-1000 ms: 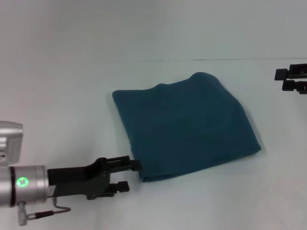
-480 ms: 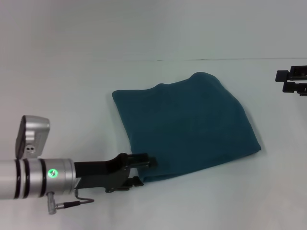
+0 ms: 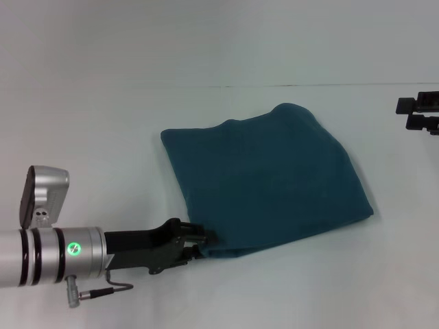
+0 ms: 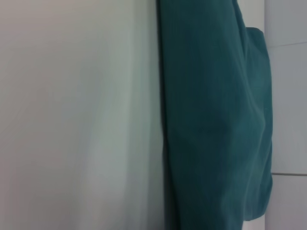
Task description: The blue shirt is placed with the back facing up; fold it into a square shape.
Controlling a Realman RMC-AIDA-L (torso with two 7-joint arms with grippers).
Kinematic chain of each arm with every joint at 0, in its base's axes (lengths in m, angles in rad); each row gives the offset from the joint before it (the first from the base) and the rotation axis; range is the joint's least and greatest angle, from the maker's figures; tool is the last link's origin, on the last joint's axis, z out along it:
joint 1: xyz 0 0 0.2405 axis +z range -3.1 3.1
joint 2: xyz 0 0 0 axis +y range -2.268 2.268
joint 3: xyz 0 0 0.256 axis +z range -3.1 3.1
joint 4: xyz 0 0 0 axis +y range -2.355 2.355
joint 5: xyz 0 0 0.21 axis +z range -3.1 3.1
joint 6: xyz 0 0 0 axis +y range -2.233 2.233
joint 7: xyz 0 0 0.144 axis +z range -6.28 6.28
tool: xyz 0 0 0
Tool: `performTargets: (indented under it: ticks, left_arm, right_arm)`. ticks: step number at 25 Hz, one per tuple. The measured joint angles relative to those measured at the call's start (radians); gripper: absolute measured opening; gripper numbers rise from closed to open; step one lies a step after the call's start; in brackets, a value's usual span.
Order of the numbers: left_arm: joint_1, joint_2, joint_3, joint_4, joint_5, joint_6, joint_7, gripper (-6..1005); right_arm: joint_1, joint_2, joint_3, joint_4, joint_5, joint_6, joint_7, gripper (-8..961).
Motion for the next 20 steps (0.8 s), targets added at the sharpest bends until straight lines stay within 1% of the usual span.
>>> performTargets:
  ticks: [6, 14, 18, 20]
  left_arm:
    - [-0.004, 0.0, 0.002, 0.0, 0.0, 0.011, 0.007, 424]
    - [0.0, 0.003, 0.001, 0.003, 0.0, 0.024, 0.035, 56]
    - [0.02, 0.013, 0.001, 0.019, 0.007, 0.027, 0.046, 57]
    - [0.049, 0.023, -0.002, 0.049, 0.007, 0.042, 0.042, 56]
  right_arm:
    - [0.0, 0.0, 0.0, 0.0, 0.0, 0.0, 0.002, 567]
    - [0.0, 0.0, 0.0, 0.0, 0.0, -0.001, 0.002, 567]
    - [0.0, 0.001, 0.0, 0.001, -0.002, 0.0, 0.004, 567]
    - [0.0, 0.002, 0.0, 0.005, -0.002, 0.0, 0.005, 566]
